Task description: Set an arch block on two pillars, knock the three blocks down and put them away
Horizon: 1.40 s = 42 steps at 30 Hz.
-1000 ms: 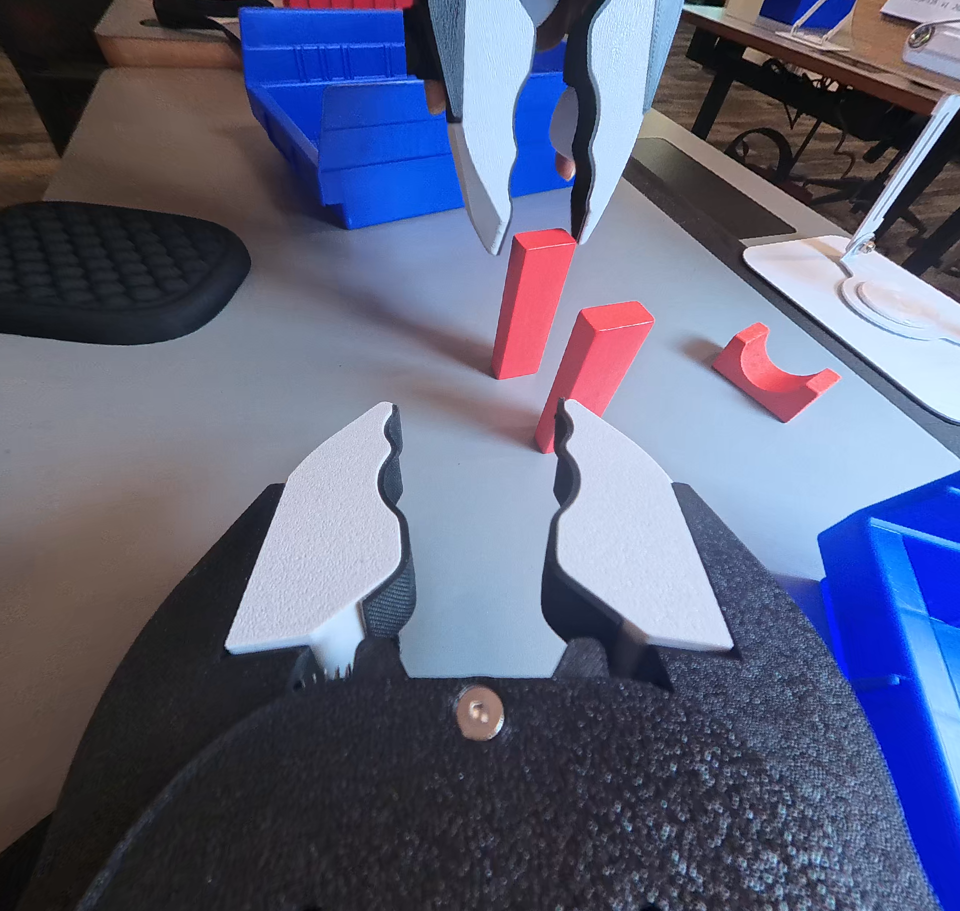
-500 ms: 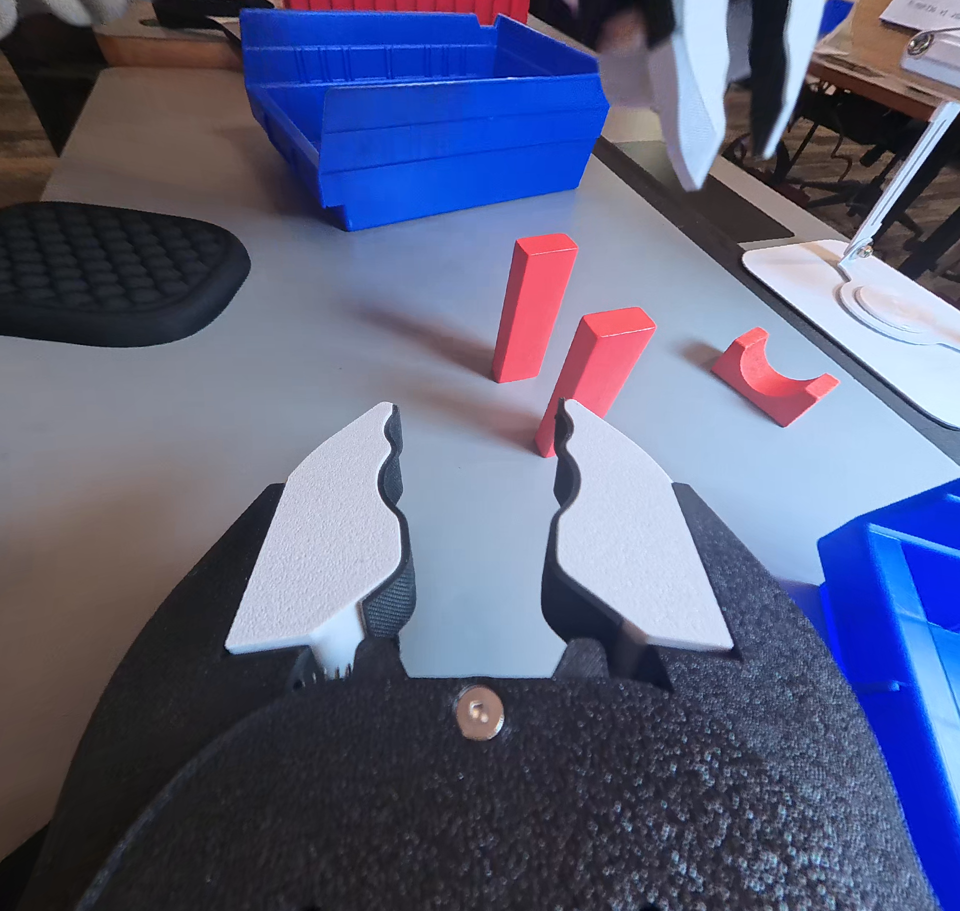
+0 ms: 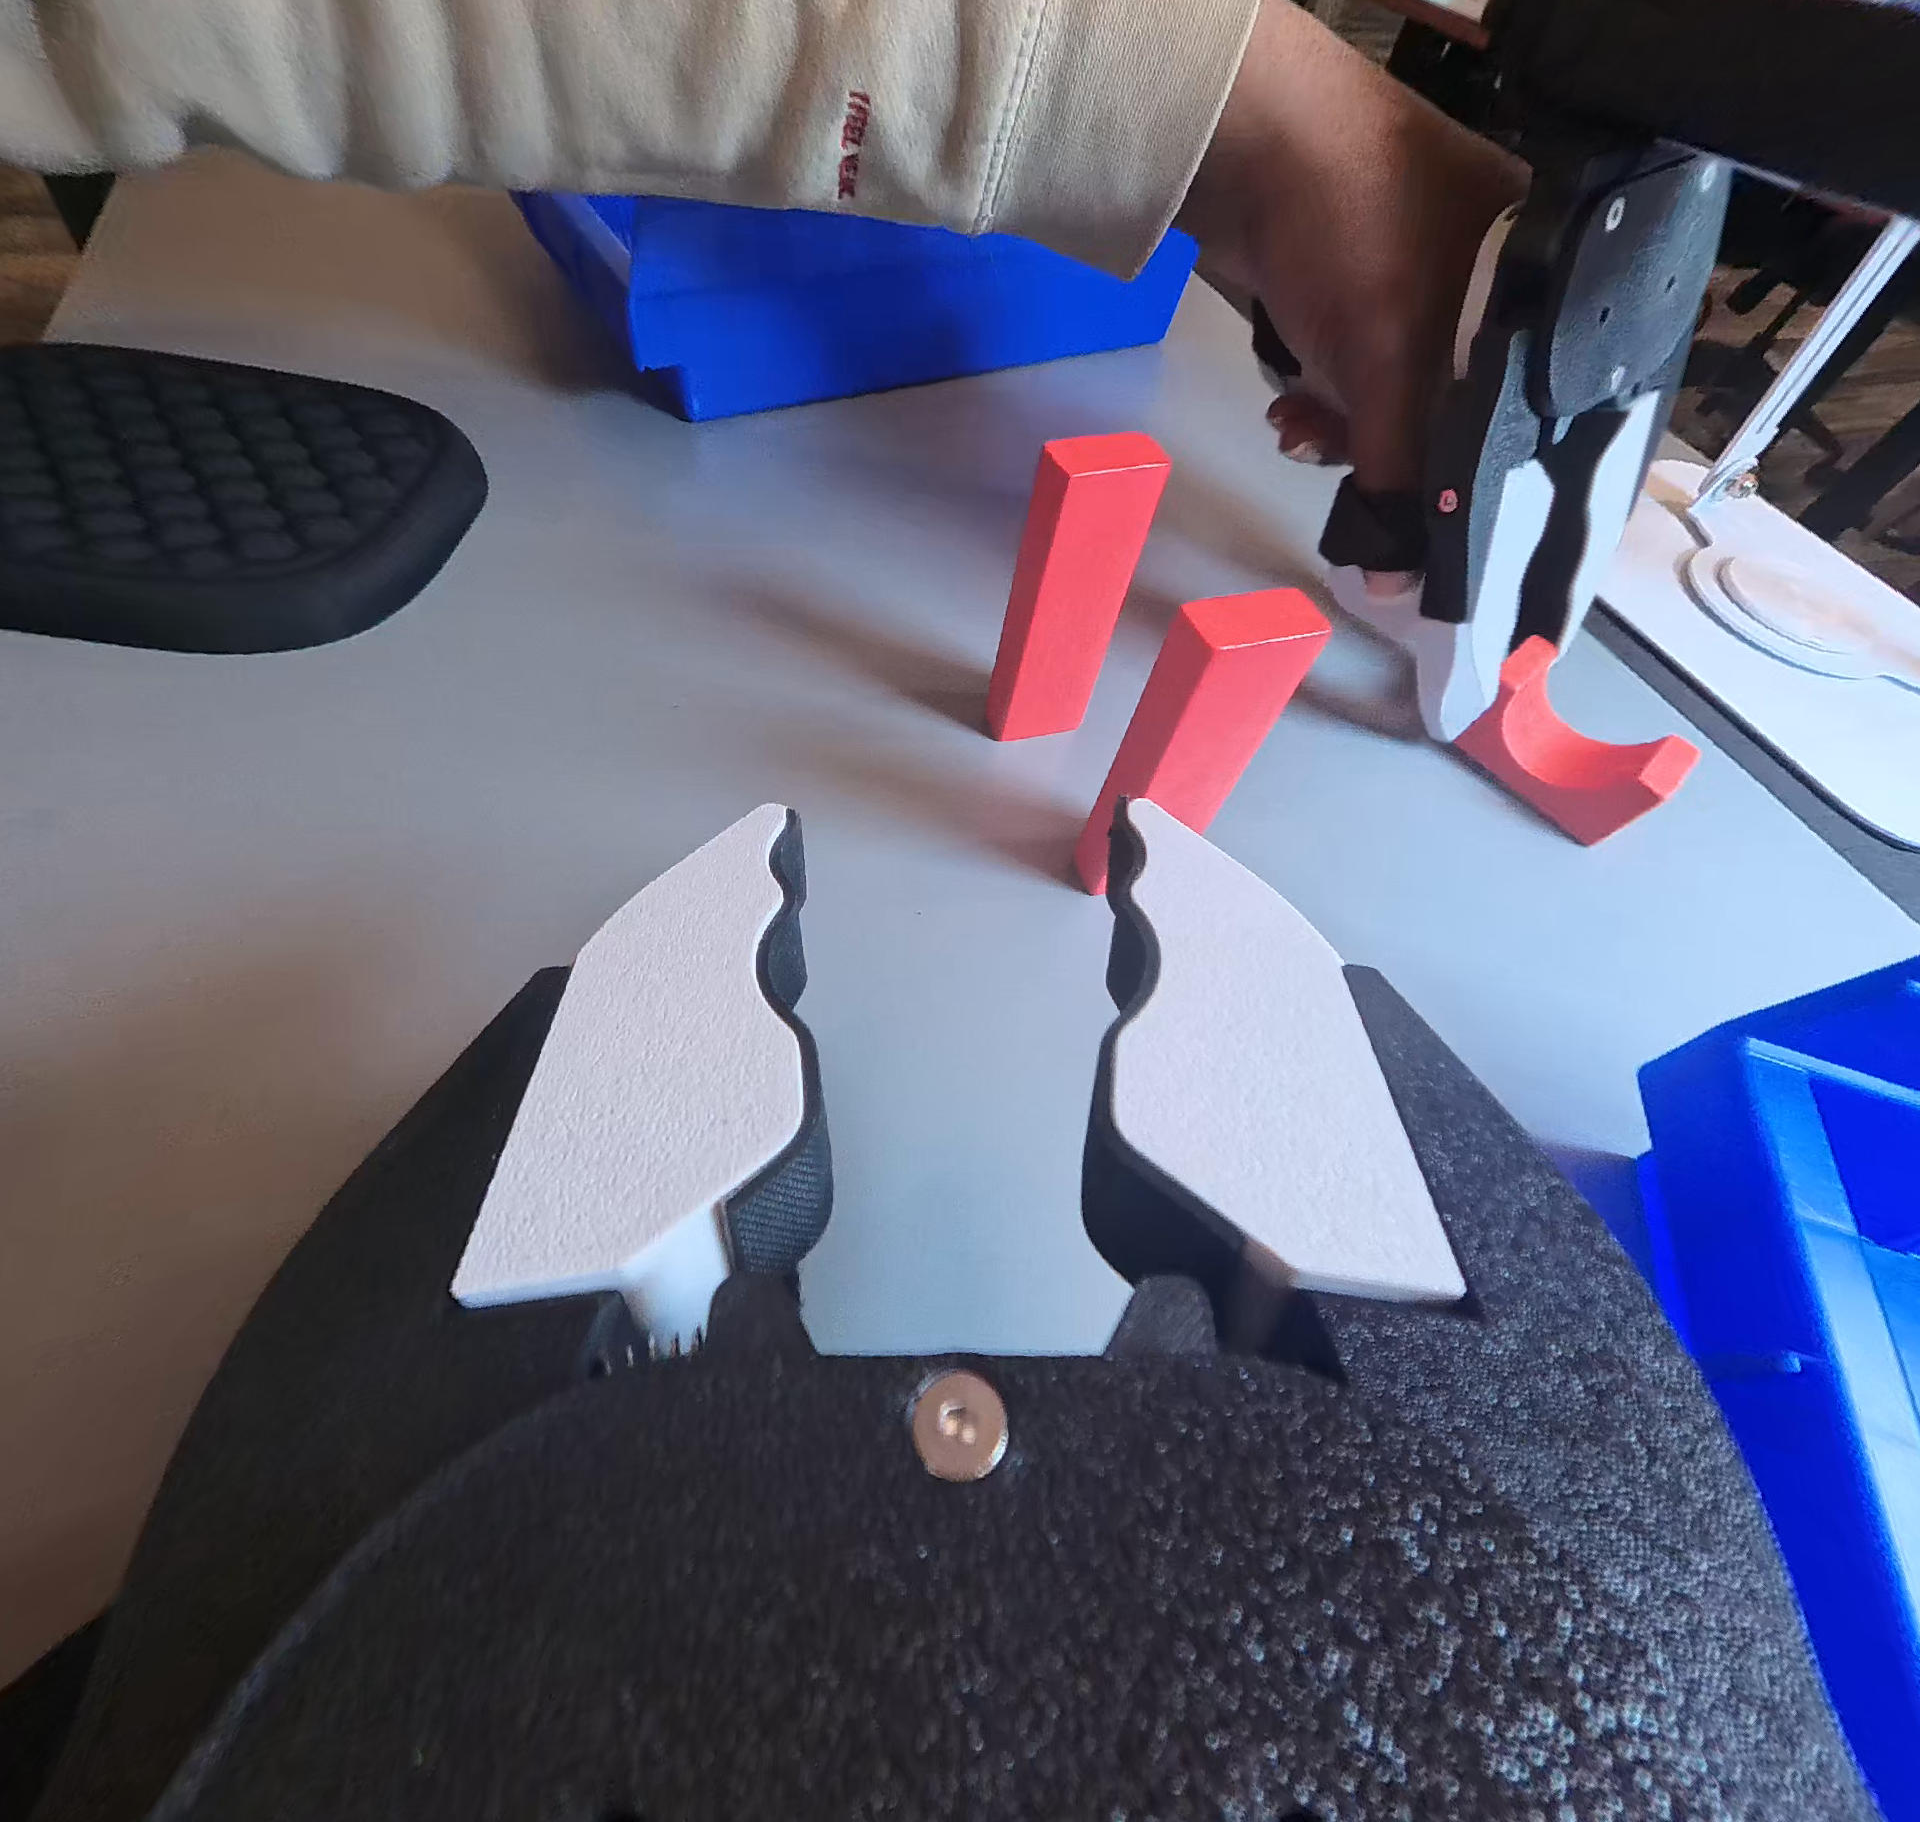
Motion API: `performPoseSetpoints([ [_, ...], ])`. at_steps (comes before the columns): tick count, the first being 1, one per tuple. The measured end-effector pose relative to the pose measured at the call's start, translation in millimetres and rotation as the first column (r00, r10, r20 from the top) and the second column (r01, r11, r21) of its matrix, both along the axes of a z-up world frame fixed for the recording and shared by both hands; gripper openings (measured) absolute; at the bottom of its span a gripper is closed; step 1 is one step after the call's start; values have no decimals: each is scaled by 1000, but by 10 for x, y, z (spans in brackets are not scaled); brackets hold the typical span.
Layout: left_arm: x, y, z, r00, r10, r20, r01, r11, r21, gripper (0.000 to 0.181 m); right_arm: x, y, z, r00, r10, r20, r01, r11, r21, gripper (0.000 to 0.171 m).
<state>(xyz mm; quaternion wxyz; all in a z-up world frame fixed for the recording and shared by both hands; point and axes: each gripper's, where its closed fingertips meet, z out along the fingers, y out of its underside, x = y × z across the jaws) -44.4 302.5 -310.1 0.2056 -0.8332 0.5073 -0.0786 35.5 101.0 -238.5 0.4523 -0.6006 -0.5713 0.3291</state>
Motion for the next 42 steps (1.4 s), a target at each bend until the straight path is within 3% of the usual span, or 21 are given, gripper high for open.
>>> performPoseSetpoints([
  [4,-41,-13,262,1000,-9,-26,11,998,67,35,-3,0,-24,1000,1,3,-1,1000,-7,56],
  [8,56,-150,1073,978,-14,210,-33,975,221,35,-6,9,2,1000,-5,-12,5,1000,-7,56],
  [12,152,-694,2022,819,-138,557,-107,917,384,35,-7,30,125,998,-21,-64,20,1000,-11,55],
  [15,211,-1341,2322,667,-266,696,-116,886,449,35,-24,29,375,987,-28,-159,24,999,-27,55],
  [20,392,-2251,2137,460,-334,823,-107,899,424,35,-176,-221,974,931,48,-363,-89,991,-99,58],
  [23,486,-2477,1889,410,-323,853,-110,911,398,35,-367,-499,1080,909,148,-389,-226,961,-161,59],
  [26,574,-2584,1635,371,-320,872,-73,926,370,35,-487,-612,1021,906,179,-383,-252,956,-151,36],
  [29,645,-2622,1434,383,-267,885,-16,955,295,35,-475,-627,914,919,188,-347,-244,962,-122,36],
  [35,647,-2617,1353,447,-288,847,21,950,311,42,-374,-577,872,952,174,-253,-176,984,15,35],
  [38,527,-2581,1437,483,-324,814,-6,928,373,52,-285,-477,632,991,132,-35,-128,985,113,35],
  [42,507,-2640,1345,628,-403,665,65,879,471,52,-281,-524,173,966,127,226,-171,968,186,35],
])
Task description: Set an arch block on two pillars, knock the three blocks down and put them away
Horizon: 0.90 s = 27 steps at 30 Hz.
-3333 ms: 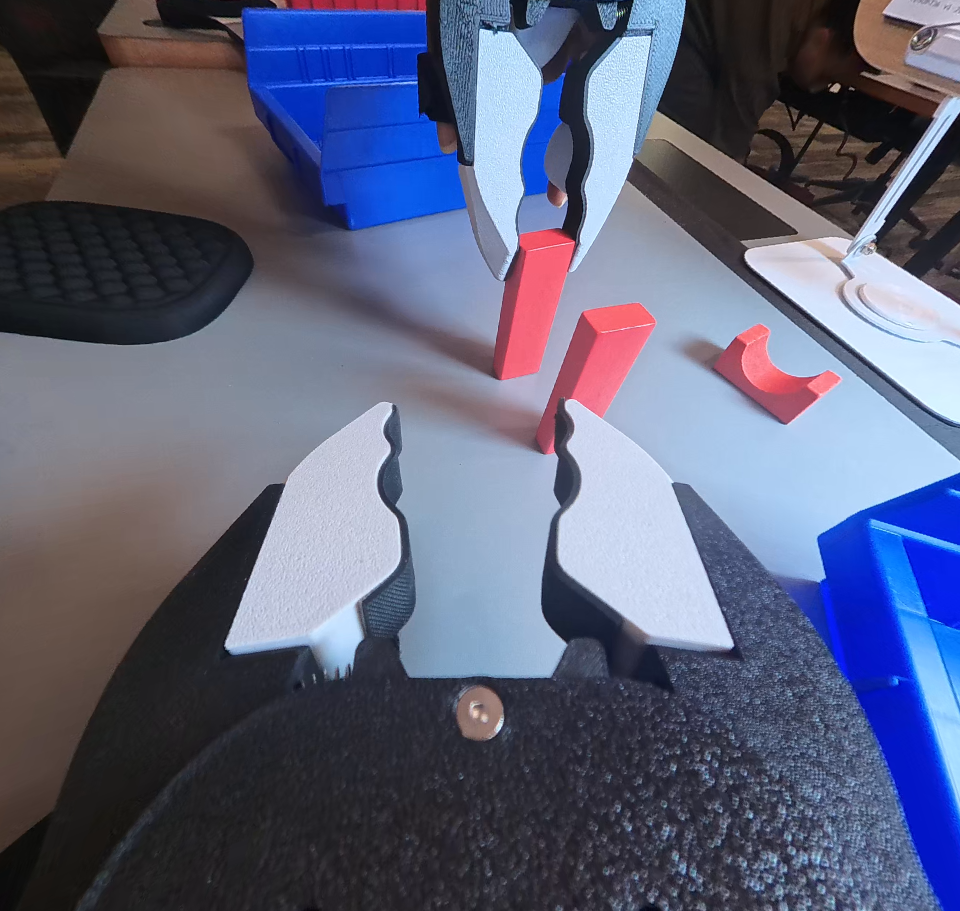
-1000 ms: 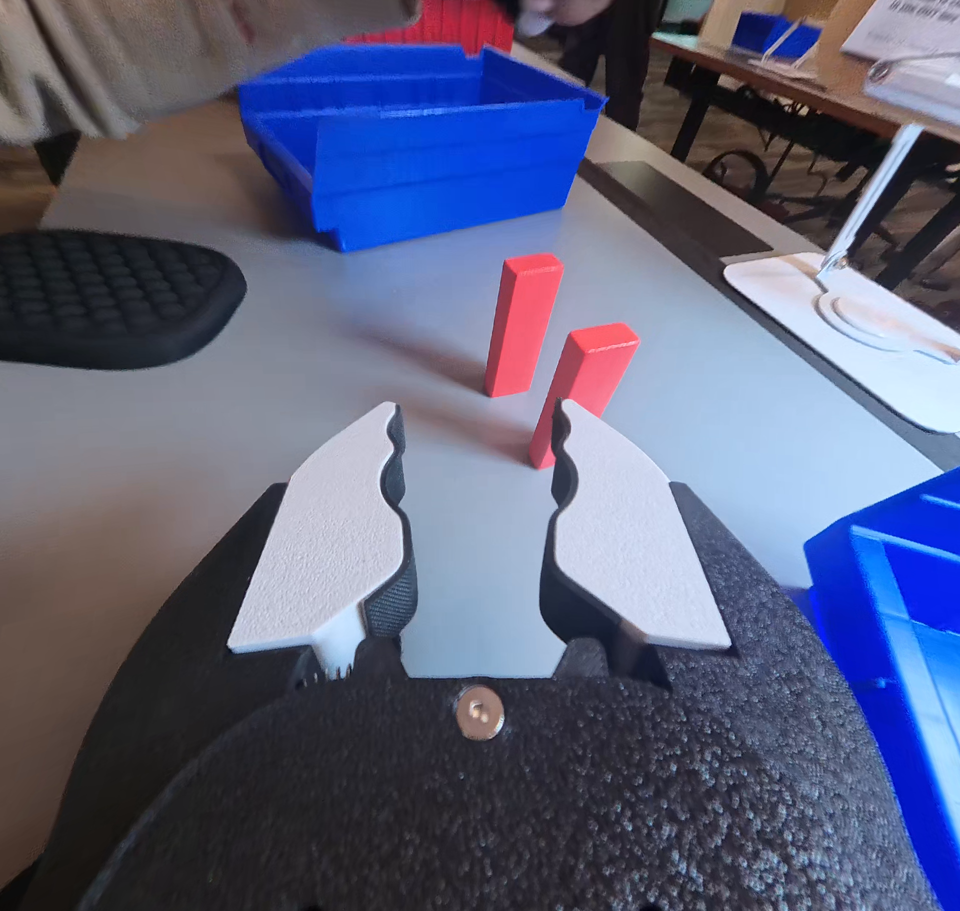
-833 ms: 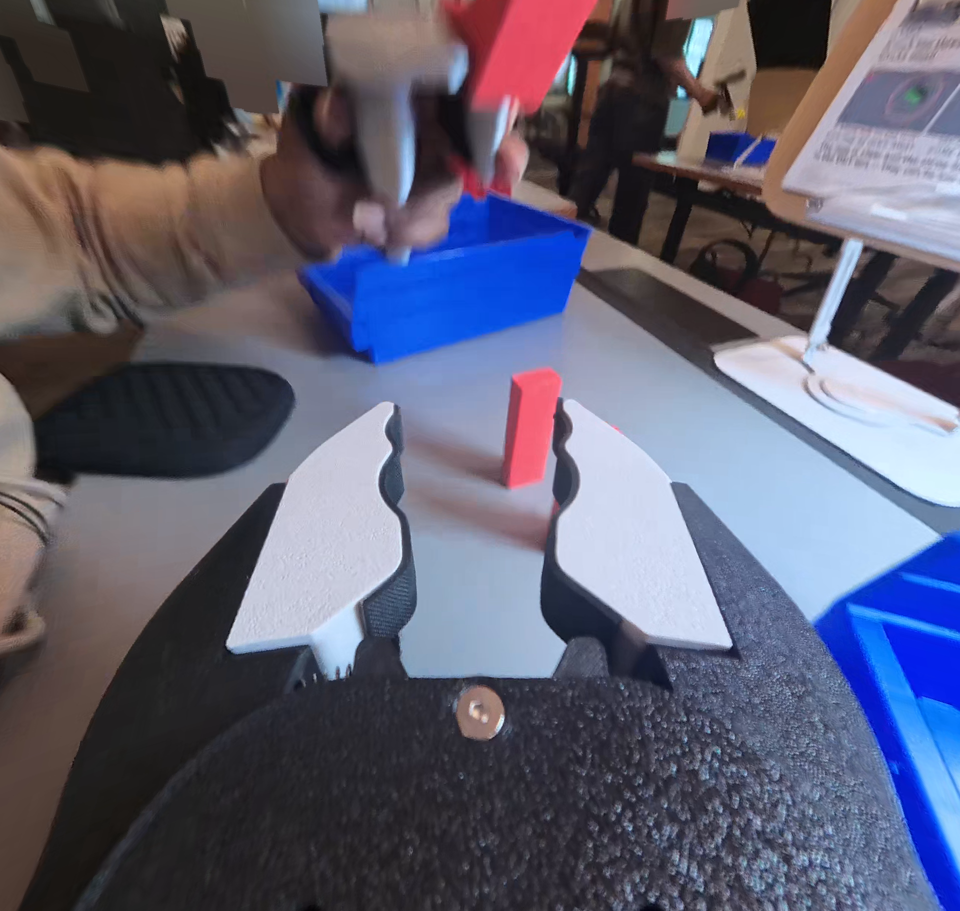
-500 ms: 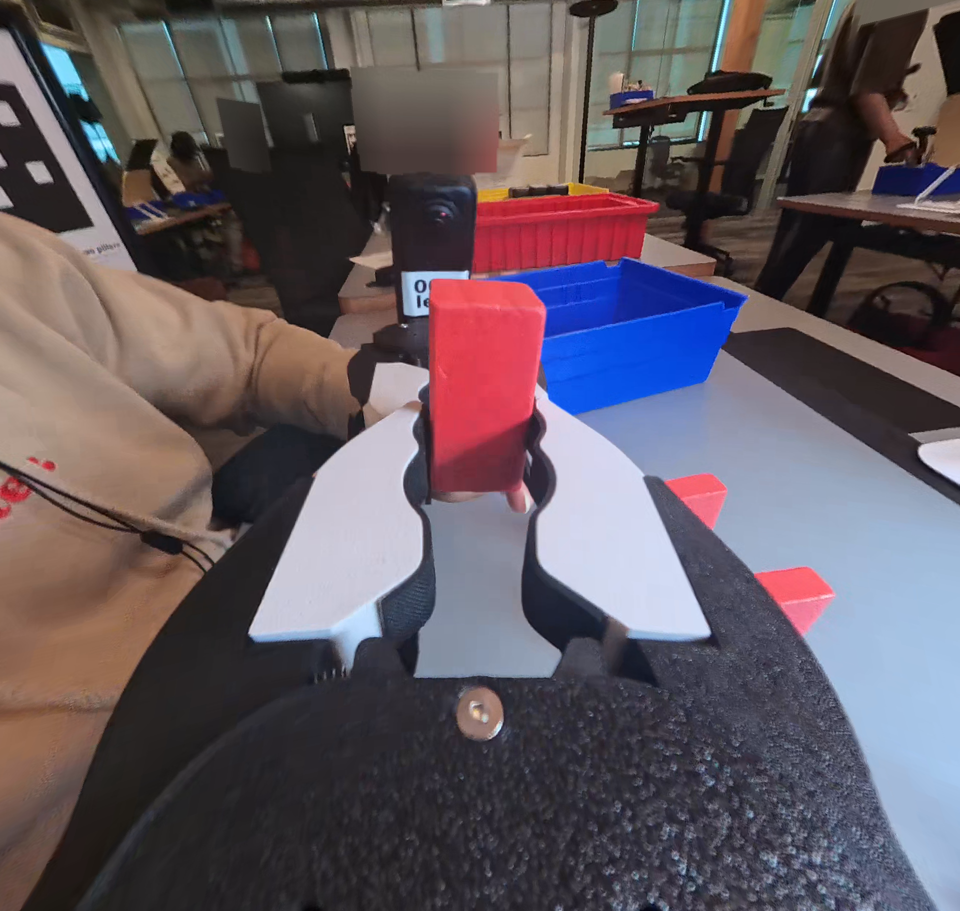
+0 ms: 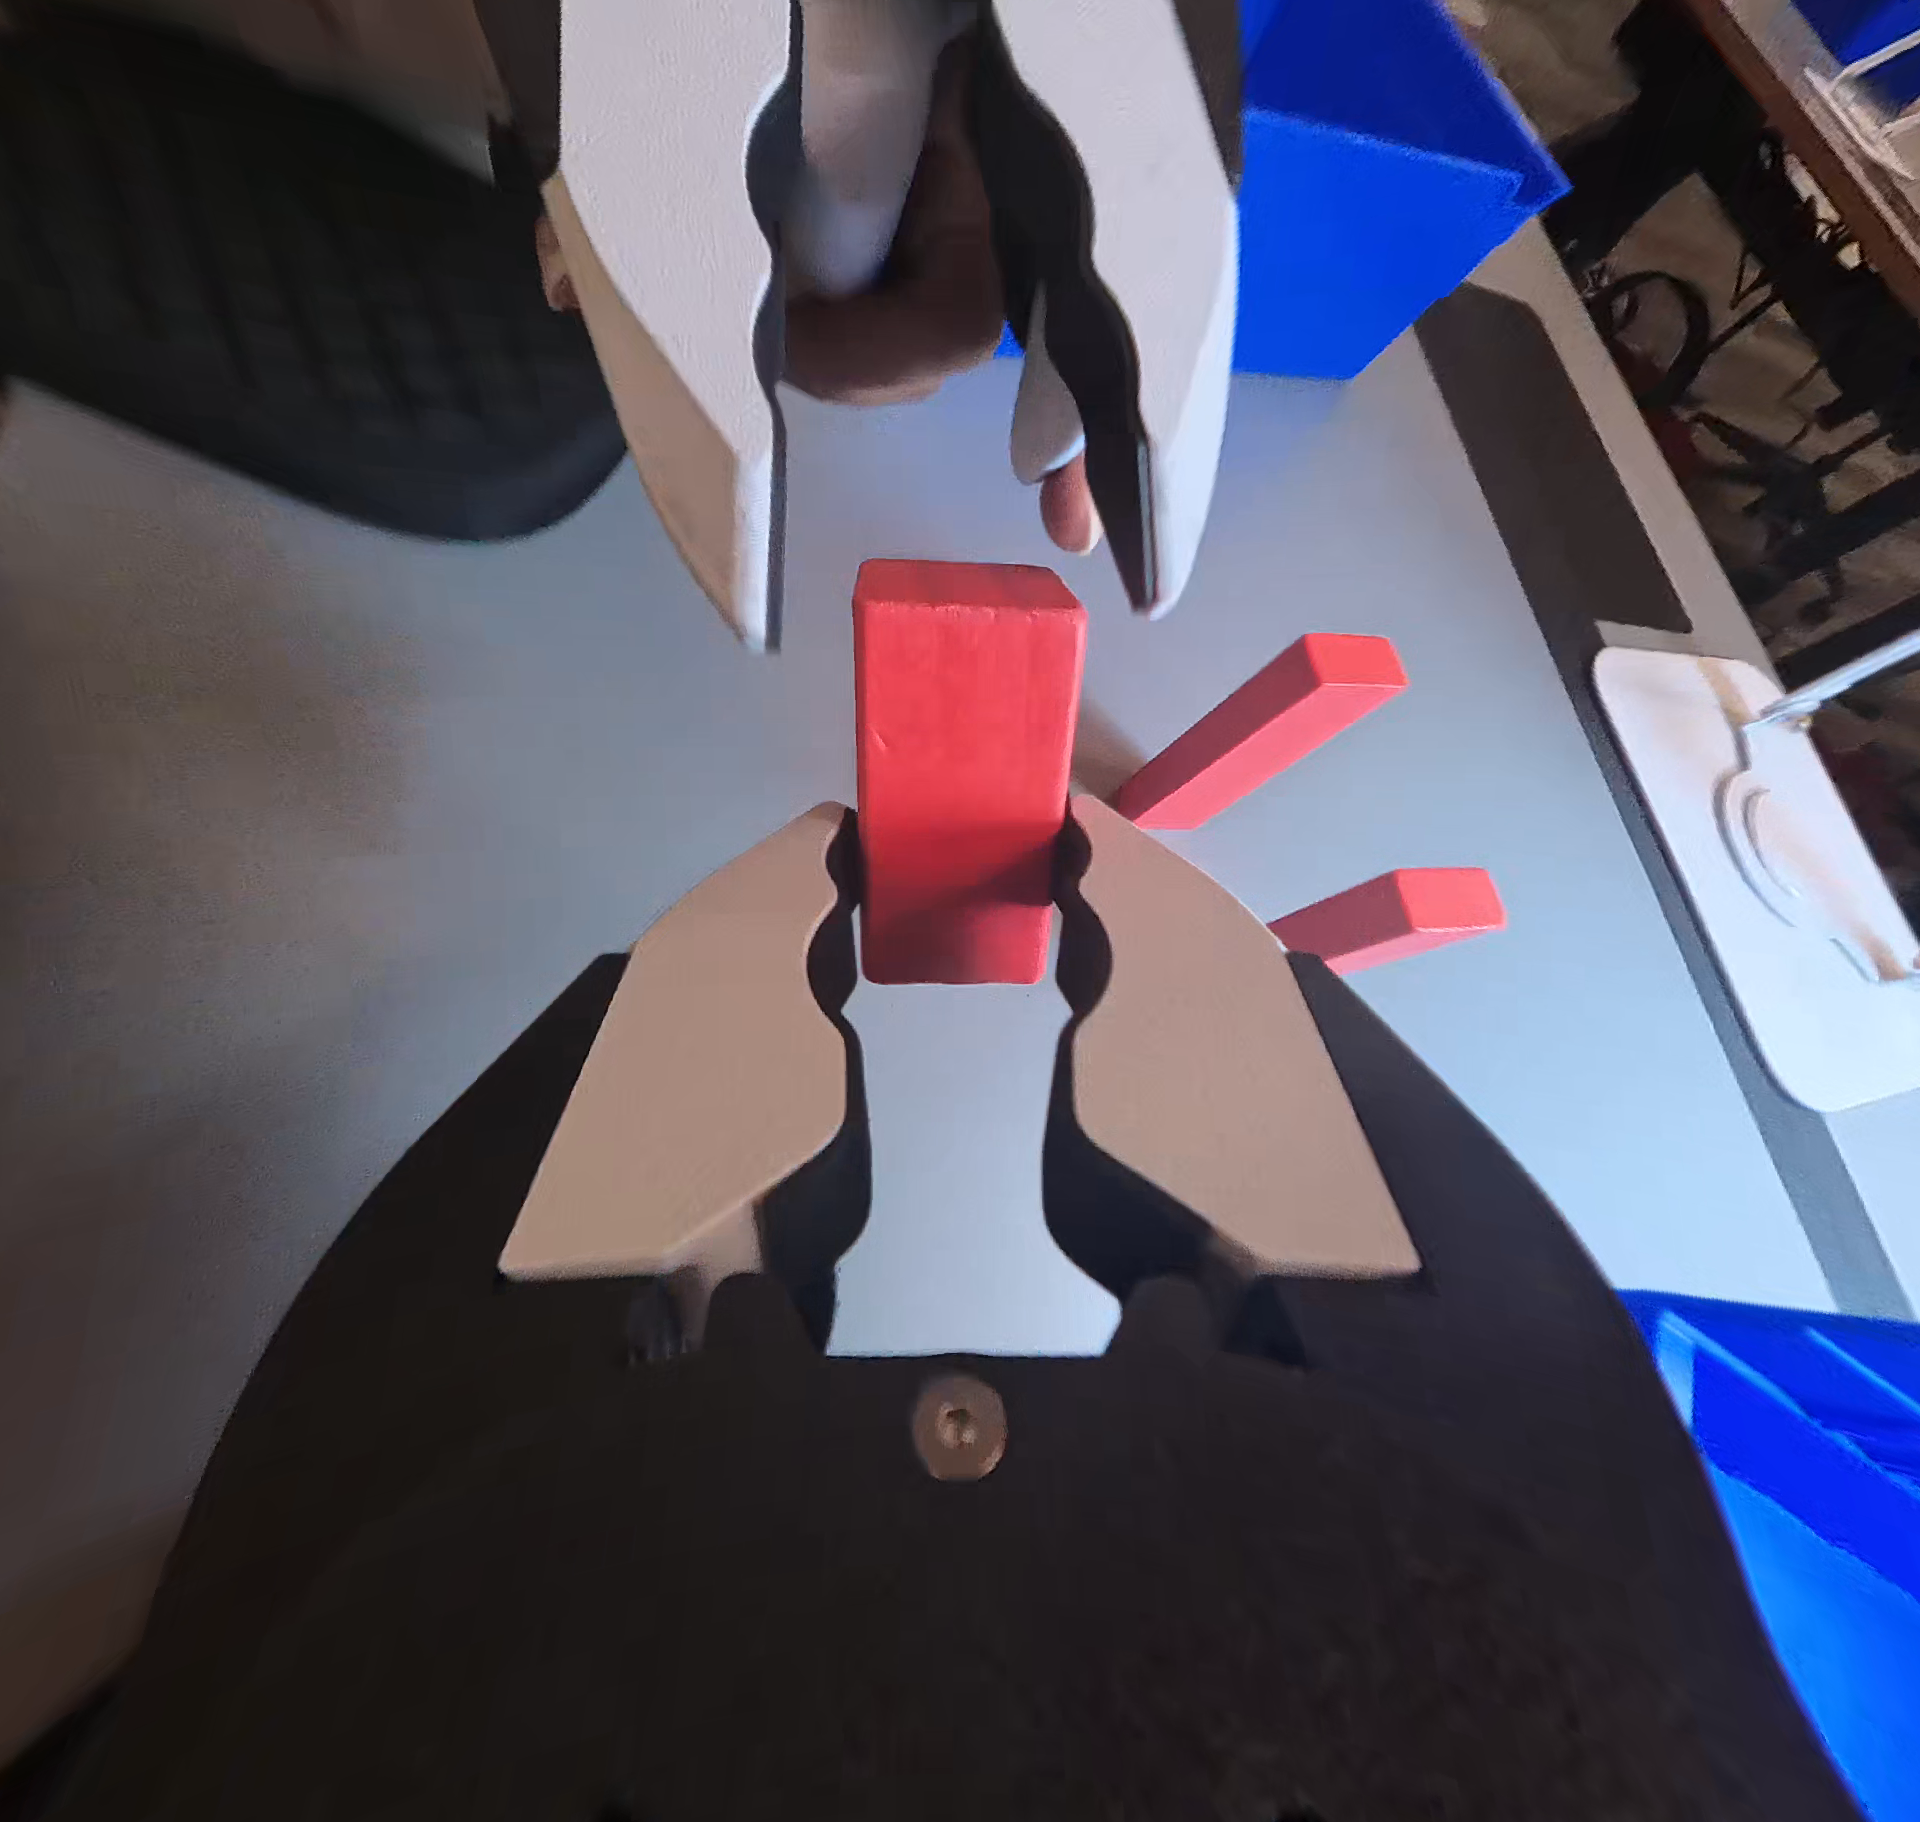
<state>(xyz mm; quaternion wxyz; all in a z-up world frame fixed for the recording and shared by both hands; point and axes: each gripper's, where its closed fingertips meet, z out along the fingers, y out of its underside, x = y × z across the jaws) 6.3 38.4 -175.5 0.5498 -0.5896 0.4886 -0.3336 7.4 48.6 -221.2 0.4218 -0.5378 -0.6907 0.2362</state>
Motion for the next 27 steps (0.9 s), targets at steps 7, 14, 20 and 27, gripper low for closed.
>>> performPoseSetpoints([
  [7,57,-62,-437,951,43,-307,-6,993,120,36,-18,-124,-193,995,45,92,-48,998,33,35],
  [14,74,-56,-391,985,15,-172,-3,998,69,36,2,-153,-83,996,72,44,-71,997,-29,38],
  [20,67,-58,-420,993,-1,-117,3,1000,24,36,8,-173,-17,995,88,40,-86,995,-60,33],
  [27,-8,-32,-363,997,57,-46,-55,998,32,39,-26,-118,110,988,100,121,-98,995,-19,32],
])
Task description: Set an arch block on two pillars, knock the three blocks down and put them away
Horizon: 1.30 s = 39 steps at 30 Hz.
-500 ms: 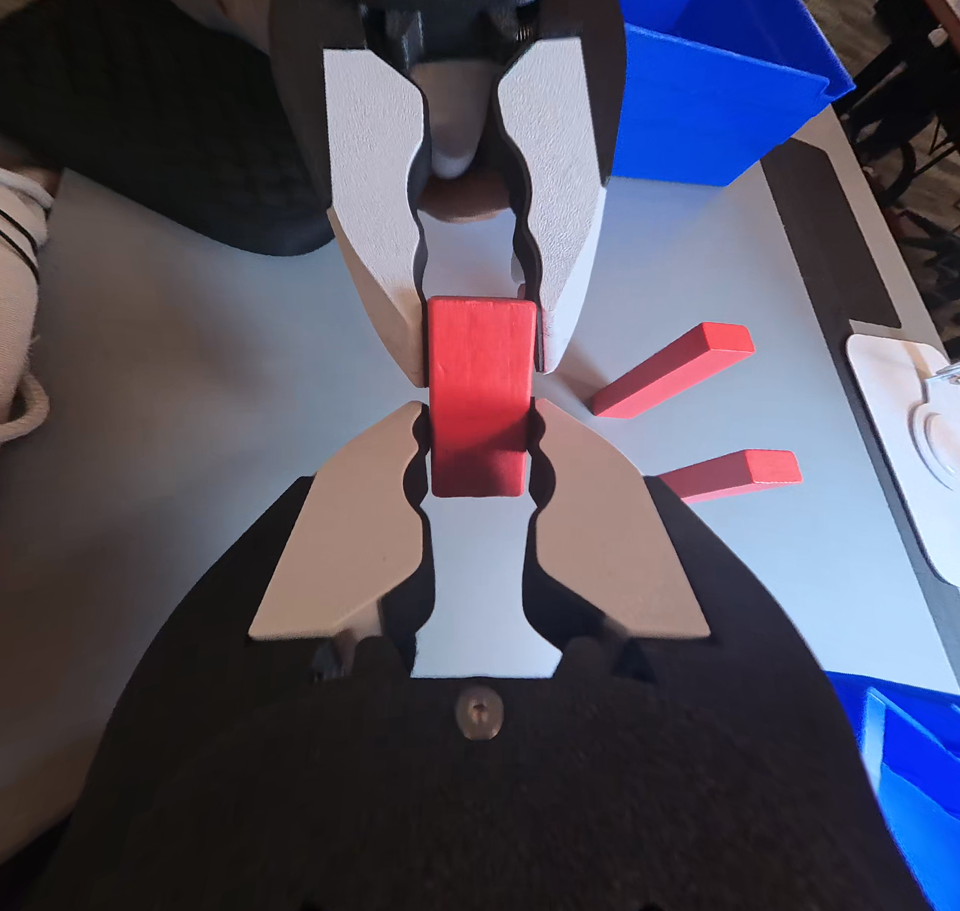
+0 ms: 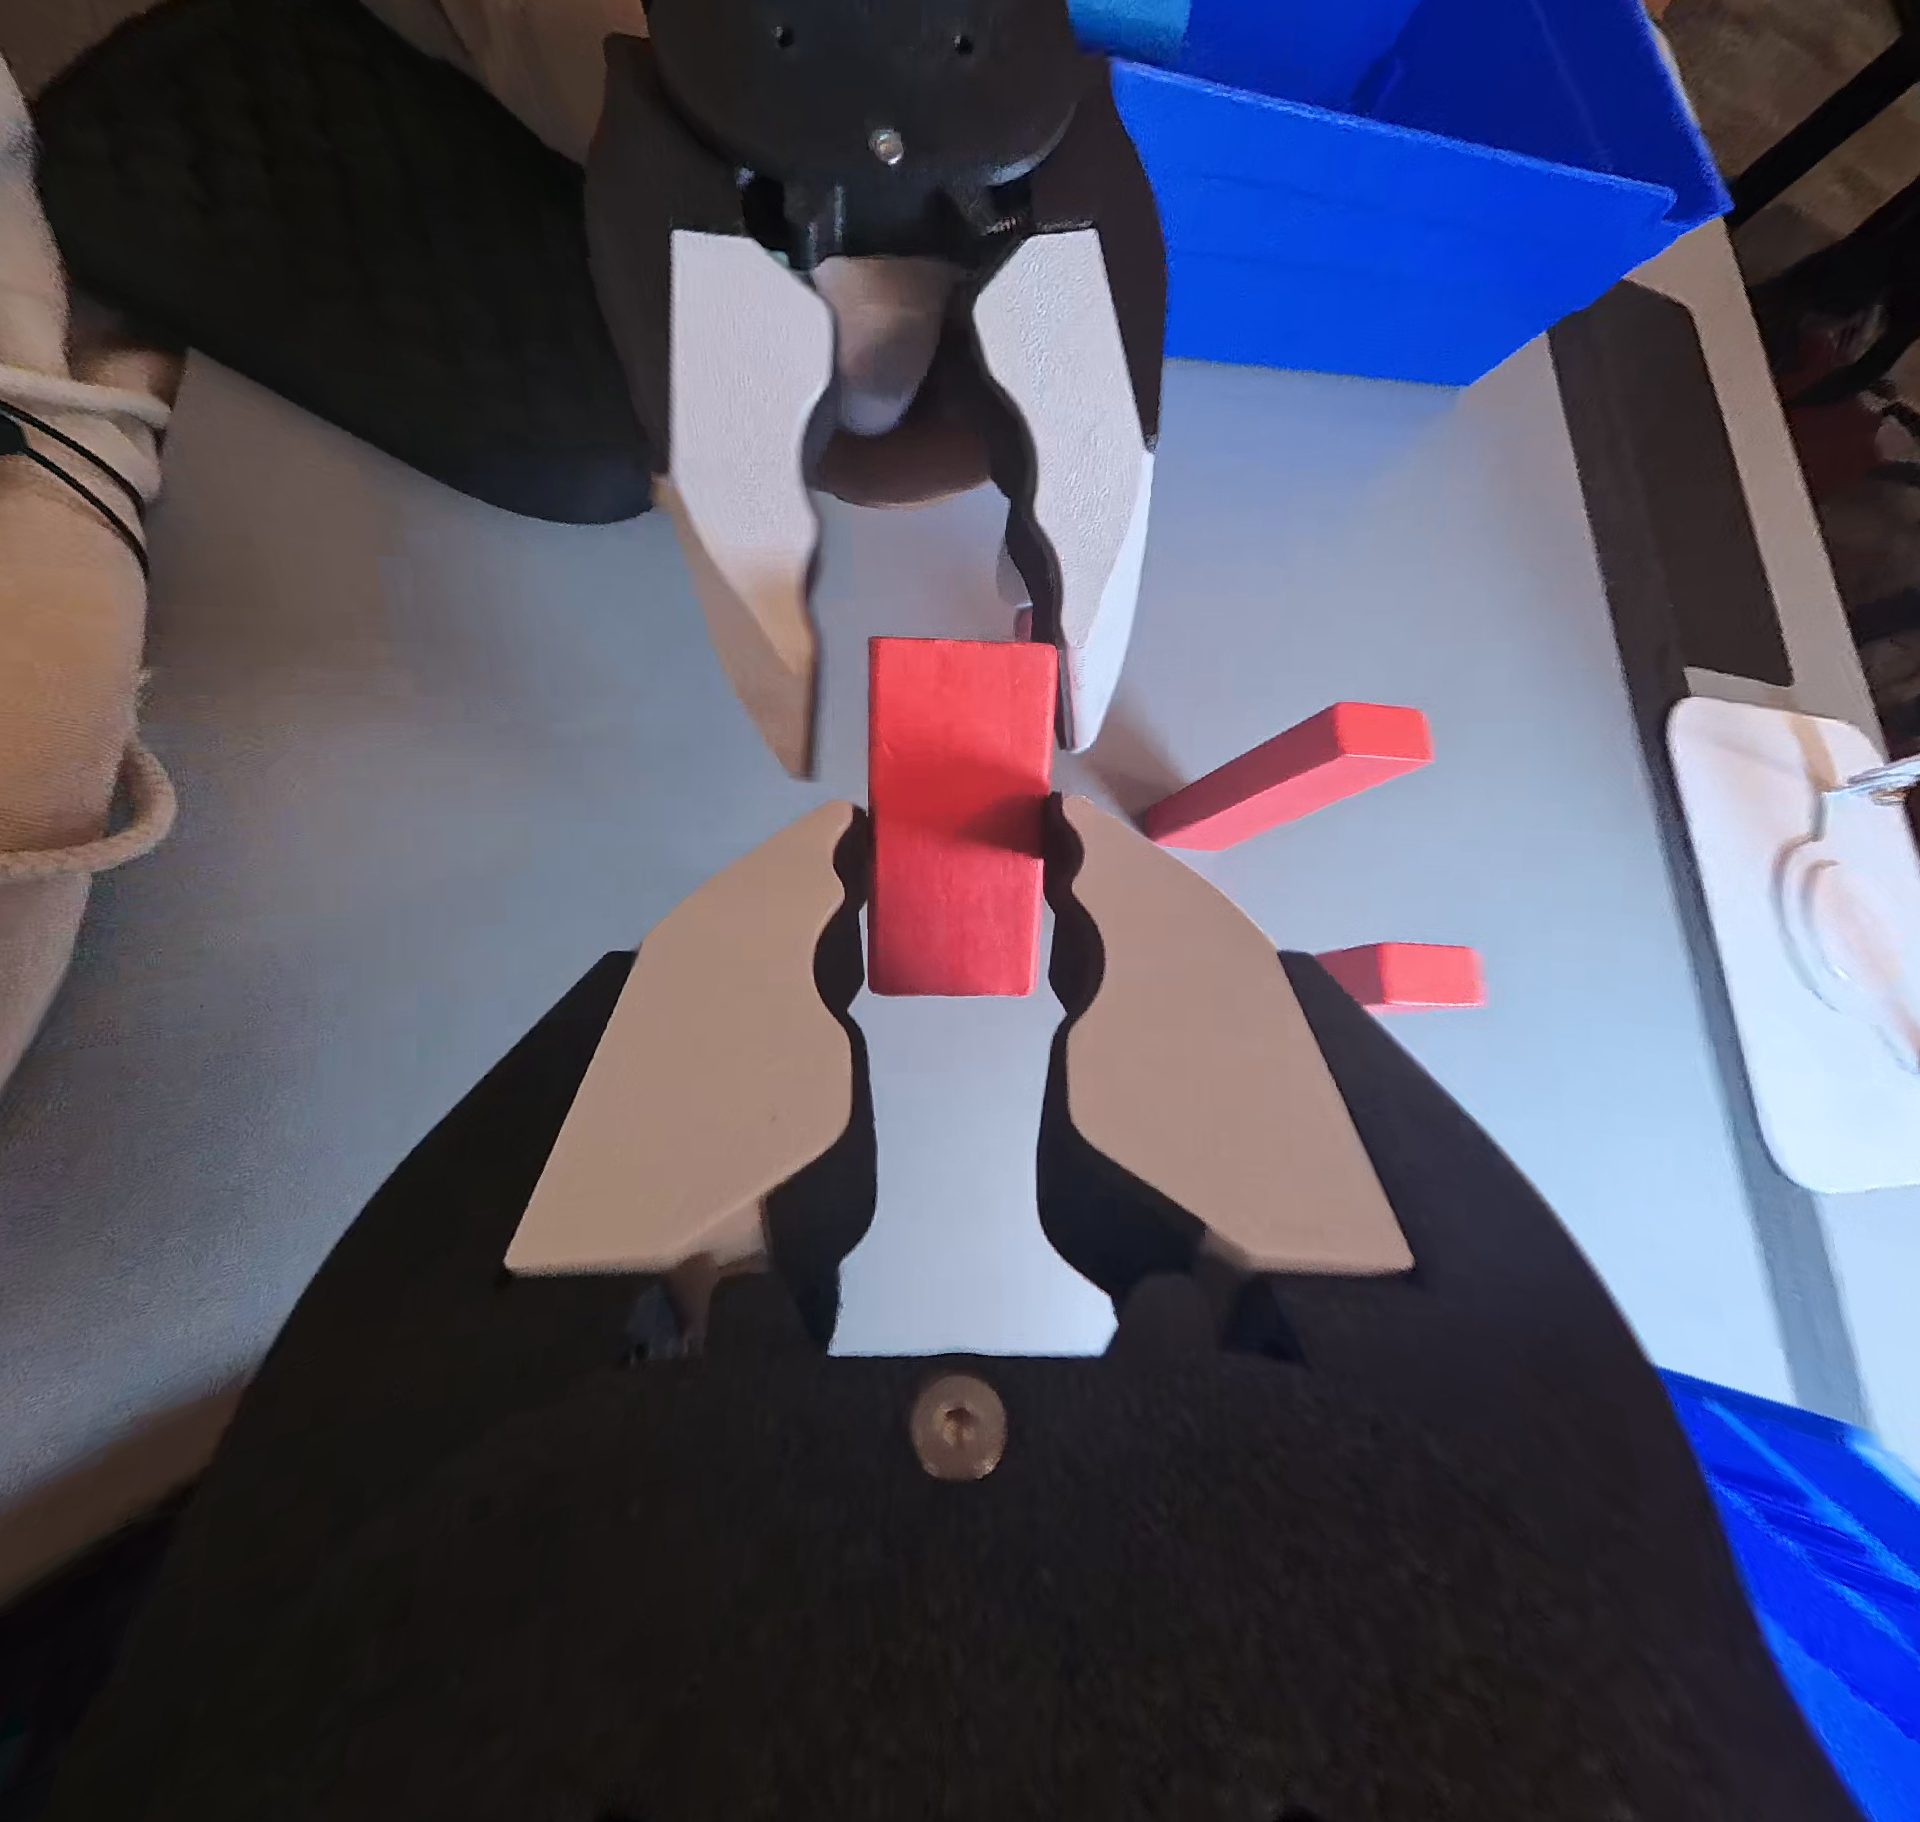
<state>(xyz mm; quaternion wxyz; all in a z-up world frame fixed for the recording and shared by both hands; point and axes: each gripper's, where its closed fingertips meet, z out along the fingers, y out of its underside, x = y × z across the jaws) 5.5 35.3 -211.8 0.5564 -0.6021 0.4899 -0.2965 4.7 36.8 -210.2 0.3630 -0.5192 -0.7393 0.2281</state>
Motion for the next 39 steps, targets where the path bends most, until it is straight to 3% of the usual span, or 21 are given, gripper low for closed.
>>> performPoseSetpoints([
  [2,-59,18,-48,1000,27,13,-26,997,-70,58,22,113,168,999,6,52,-9,999,40,32],
  [7,-211,3,-124,995,76,72,-65,986,-152,54,-29,571,627,981,4,194,-26,994,108,33],
  [10,-254,47,-44,985,99,144,-70,978,-196,54,-135,861,705,962,-12,273,-13,996,89,33],
  [15,-346,139,-12,966,154,205,-107,969,-224,56,-260,1140,496,935,7,356,-16,1000,23,33],
  [23,-311,143,-89,976,155,150,-127,975,-180,55,-301,1210,168,901,10,434,-8,1000,-5,33],
  [39,-287,143,-152,982,149,118,-127,975,-180,55,-321,1210,56,891,-7,454,16,1000,-15,33],
])
